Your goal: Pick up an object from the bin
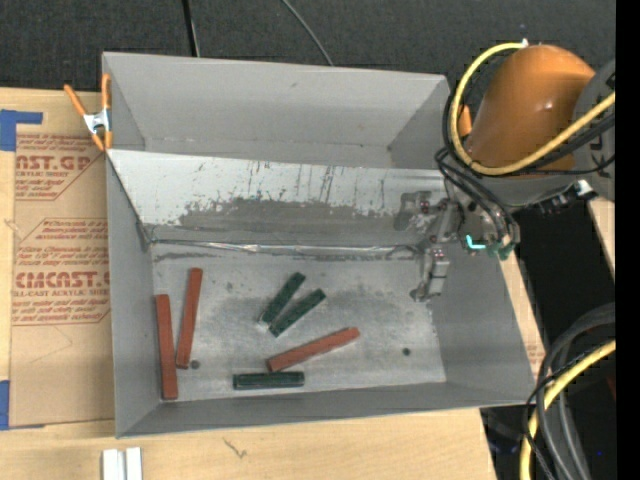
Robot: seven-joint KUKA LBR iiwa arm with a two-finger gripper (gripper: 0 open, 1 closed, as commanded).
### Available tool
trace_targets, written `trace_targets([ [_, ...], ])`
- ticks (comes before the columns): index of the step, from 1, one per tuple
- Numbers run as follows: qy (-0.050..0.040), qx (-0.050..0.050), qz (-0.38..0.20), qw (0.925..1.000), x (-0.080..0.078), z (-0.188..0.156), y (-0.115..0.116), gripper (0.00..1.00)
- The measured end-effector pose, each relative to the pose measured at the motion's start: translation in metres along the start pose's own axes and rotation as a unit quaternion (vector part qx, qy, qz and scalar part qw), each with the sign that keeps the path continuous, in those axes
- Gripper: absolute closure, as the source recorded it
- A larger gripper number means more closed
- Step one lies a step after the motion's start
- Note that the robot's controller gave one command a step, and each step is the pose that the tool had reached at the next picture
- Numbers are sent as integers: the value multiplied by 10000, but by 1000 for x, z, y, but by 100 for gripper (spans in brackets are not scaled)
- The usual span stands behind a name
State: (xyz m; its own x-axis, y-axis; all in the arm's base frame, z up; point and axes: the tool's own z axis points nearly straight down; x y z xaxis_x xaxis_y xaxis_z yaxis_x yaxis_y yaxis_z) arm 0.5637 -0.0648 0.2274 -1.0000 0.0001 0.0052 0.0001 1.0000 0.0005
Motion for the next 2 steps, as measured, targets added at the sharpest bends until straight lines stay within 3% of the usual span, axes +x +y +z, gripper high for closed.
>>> trace_targets([
  [1,-37,5,-4,10000,-2,-4,0,0],
  [2,-66,10,-295,9995,4,45,29,0],
])
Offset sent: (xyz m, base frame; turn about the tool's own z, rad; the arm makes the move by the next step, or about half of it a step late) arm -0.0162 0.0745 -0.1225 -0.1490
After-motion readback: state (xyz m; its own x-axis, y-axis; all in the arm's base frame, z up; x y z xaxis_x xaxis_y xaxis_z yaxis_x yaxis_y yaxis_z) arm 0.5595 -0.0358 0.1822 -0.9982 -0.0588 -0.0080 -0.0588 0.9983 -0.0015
